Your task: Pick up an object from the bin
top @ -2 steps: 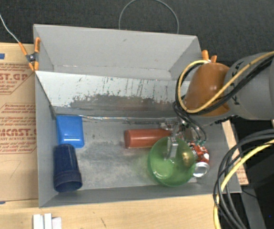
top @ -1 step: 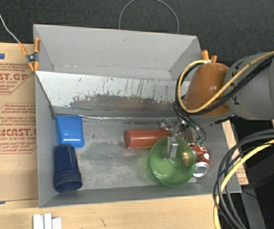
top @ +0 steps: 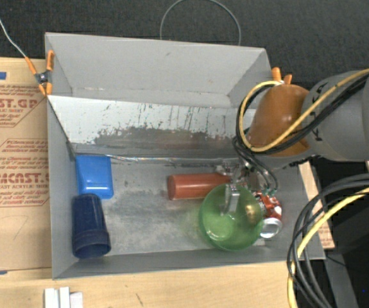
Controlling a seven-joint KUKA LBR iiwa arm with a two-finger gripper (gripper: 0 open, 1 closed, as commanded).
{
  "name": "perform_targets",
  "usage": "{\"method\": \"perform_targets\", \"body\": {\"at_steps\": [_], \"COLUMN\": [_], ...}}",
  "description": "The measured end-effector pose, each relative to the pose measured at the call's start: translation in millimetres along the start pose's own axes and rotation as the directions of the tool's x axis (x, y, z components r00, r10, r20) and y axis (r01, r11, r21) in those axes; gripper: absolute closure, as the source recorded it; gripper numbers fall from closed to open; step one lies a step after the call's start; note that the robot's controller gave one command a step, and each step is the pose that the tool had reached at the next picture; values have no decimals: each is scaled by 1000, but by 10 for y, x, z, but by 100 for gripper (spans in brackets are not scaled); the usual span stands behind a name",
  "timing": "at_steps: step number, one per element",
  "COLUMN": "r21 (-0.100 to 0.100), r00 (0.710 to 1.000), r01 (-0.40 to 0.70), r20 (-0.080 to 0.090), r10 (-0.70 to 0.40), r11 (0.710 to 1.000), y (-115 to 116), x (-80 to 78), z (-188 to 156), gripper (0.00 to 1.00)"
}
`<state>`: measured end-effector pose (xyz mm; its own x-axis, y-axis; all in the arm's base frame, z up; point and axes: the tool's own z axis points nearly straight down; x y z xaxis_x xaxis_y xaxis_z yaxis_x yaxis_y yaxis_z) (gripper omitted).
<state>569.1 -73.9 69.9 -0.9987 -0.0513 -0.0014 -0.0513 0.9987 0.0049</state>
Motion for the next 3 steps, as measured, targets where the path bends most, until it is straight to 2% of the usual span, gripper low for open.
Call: {"method": "perform_targets", "body": {"at_steps": [3], "r21": [0], "r00": [1000], "r01": [0], "r20": [0], "r10": [0], "r11": [1000], "y": [1], "x": [1], "z": [1], "gripper": [100]}}
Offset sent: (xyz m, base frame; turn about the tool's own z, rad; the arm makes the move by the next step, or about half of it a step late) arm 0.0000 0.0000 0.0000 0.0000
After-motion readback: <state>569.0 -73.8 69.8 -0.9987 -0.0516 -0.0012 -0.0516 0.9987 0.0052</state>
